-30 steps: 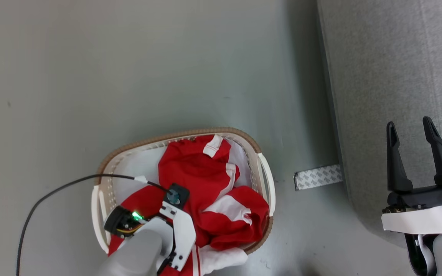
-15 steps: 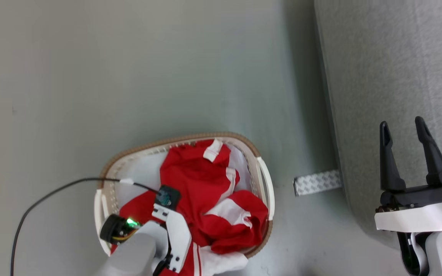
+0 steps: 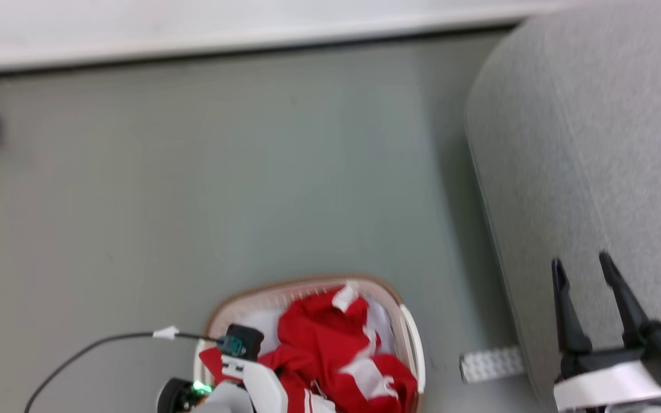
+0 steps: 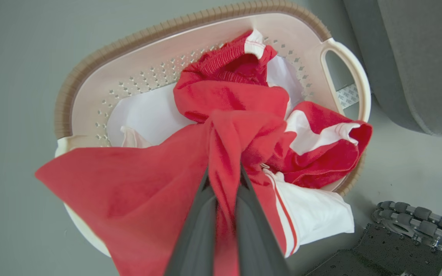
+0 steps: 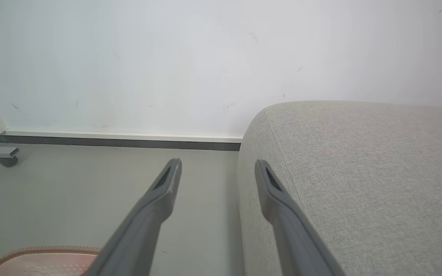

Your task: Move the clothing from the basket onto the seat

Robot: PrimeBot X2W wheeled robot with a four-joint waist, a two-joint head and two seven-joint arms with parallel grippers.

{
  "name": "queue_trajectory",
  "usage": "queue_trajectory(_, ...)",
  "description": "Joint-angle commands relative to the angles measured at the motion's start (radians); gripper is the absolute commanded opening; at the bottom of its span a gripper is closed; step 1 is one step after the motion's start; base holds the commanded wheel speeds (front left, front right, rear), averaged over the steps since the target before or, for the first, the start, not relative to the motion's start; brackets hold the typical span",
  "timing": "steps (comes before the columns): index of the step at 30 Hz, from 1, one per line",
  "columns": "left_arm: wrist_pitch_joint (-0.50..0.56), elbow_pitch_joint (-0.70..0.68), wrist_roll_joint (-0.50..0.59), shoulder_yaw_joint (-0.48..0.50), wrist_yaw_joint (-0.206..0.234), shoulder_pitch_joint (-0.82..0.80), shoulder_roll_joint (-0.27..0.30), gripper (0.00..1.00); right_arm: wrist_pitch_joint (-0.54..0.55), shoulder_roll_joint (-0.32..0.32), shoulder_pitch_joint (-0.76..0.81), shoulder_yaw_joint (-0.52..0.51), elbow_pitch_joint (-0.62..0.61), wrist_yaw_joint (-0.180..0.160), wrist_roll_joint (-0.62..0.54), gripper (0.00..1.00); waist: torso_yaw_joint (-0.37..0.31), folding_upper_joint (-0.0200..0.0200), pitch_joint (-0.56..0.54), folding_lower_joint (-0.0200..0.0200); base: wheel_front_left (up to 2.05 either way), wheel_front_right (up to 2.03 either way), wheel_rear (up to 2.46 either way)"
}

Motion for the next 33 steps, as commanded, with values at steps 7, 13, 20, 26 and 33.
queue_trajectory(7, -0.041, -0.076, -0.062, 0.028, -0.006, 0.082, 0.006, 0.0, 0.001, -0.016, 0.109, 0.004, 0.018, -0.002, -0.015, 1.0, 0.081, 0.0, -0.245, 0.0001, 0.0, 0.0, 0.0)
queue_trajectory(13, -0.074, -0.203, -0.087, 0.053, 0.018, 0.146, 0.033, 0.0, 0.001, -0.018, 0.183, 0.005, -0.001, -0.002, -0.022, 1.0, 0.102, 0.0, -0.364, 0.0001, 0.0, 0.0, 0.0)
queue_trajectory(20, -0.032, -0.458, -0.097, 0.071, 0.08, 0.202, 0.108, 0.0, 0.001, -0.029, 0.215, 0.004, -0.042, -0.002, -0.03, 1.0, 0.123, 0.0, -0.411, 0.0001, 0.0, 0.0, 0.0)
queue_trajectory(26, 0.045, -0.726, -0.113, 0.091, 0.14, 0.259, 0.188, 0.0, 0.001, -0.038, 0.215, 0.011, -0.072, -0.002, -0.033, 1.0, 0.127, 0.0, -0.431, 0.0001, 0.0, 0.0, 0.0)
queue_trajectory(33, 0.108, -0.992, -0.117, 0.103, 0.19, 0.286, 0.247, 0.0, 0.001, -0.083, 0.183, 0.064, -0.125, -0.002, -0.018, 1.0, 0.138, 0.0, -0.434, 0.0001, 0.0, 0.0, 0.0)
